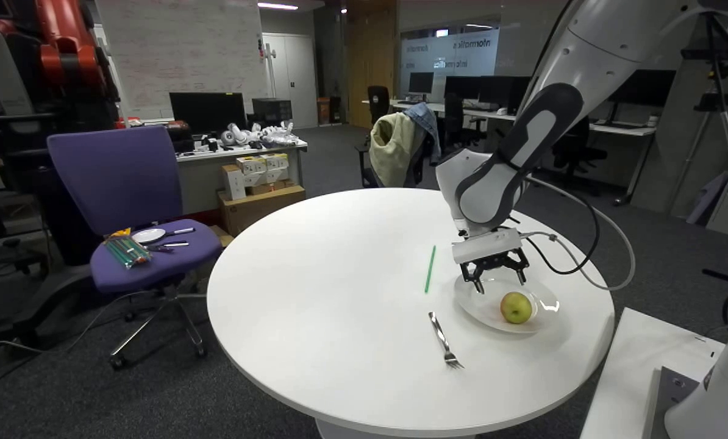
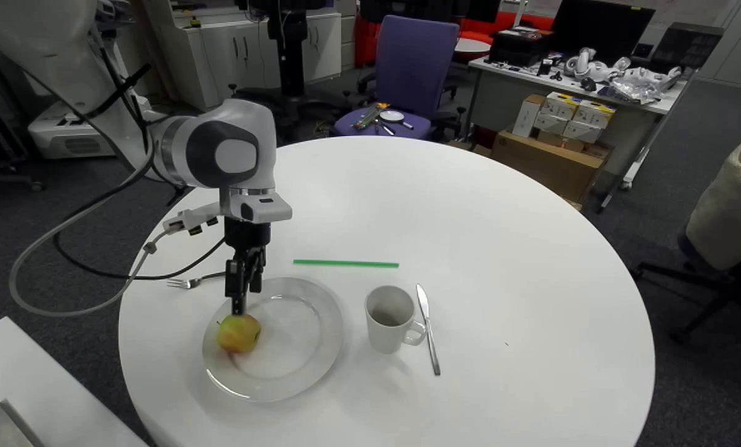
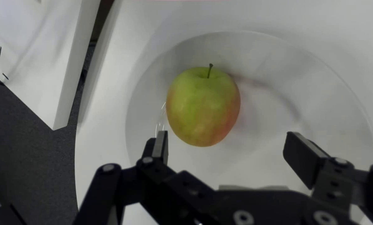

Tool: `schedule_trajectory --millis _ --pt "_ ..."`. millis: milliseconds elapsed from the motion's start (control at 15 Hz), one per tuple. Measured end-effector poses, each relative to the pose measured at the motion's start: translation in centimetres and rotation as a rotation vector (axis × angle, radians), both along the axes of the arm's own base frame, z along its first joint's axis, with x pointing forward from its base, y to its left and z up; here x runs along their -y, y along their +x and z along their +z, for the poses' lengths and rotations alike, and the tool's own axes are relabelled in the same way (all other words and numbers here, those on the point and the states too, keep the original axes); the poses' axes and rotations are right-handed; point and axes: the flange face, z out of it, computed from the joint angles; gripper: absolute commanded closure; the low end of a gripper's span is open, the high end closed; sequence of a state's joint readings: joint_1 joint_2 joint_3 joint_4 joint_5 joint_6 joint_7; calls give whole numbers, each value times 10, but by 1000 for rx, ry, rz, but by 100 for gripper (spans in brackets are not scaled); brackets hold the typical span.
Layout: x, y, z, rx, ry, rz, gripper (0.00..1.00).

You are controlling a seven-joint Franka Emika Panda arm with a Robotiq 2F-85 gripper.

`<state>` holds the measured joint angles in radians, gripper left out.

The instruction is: Put the objects on the table on the plate

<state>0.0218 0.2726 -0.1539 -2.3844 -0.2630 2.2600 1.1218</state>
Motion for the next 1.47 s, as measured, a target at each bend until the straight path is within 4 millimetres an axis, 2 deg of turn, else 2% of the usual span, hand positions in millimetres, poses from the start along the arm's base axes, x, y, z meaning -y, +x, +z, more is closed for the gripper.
schedule_trajectory --millis 467,800,933,1133,1467 --pt "-10 12 -9 248 169 -107 0" --pt "-20 9 -15 293 275 -73 0" --pt "-22 9 -8 309 299 -41 0" --pt "-22 7 14 349 325 7 0" --pt "-28 -20 47 362 349 27 0"
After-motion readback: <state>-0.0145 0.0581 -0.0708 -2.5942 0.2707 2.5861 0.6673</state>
